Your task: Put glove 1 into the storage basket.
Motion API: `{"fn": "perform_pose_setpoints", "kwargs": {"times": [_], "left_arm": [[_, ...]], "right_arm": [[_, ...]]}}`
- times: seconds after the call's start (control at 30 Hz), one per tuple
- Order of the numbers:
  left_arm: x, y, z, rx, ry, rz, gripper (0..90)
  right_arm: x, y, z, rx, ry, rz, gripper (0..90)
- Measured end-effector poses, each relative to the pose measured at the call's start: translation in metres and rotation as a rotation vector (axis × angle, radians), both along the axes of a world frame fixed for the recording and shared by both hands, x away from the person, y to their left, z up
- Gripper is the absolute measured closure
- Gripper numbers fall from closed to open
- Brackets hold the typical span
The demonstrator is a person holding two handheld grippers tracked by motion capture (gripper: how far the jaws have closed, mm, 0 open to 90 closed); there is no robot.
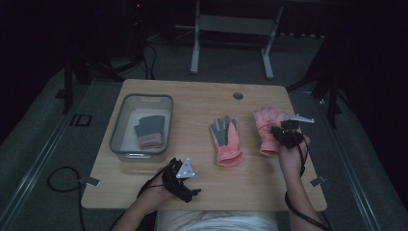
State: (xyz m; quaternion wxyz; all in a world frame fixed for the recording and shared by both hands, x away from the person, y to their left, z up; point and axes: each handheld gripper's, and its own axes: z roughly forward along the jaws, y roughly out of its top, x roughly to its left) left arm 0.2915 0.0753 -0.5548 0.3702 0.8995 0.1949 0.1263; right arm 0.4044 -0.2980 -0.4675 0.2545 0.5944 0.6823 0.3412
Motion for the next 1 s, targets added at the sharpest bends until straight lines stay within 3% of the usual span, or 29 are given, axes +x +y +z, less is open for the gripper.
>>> {"fn": "perform_pose_setpoints", "kwargs": {"times": [0.17,0.4,0.57,0.83,1.0], "left_arm": [[0.0,0.0,0.0,-0.002,0.002,0.002,1.9],[0.001,0.0,0.0,-0.004,0.002,0.004,1.9],[0.0,0.0,0.0,0.003,0.002,0.0,1.9],[0.001,0.0,-0.001,0.01,0.004,0.0,1.9],[0.001,0.0,-0.002,0.011,0.003,-0.001,1.9]], "right_arm": [[-0.01,0.011,-0.012,-0.002,0.017,-0.019,84.9],[-0.012,0.015,-0.037,0.012,0.054,-0.055,84.6],[-0.01,0.018,-0.055,-0.008,0.076,-0.061,84.2],[-0.008,0.015,-0.059,0.005,0.074,-0.056,81.9],[-0.009,0.005,-0.045,0.025,0.047,0.009,71.5]]}}
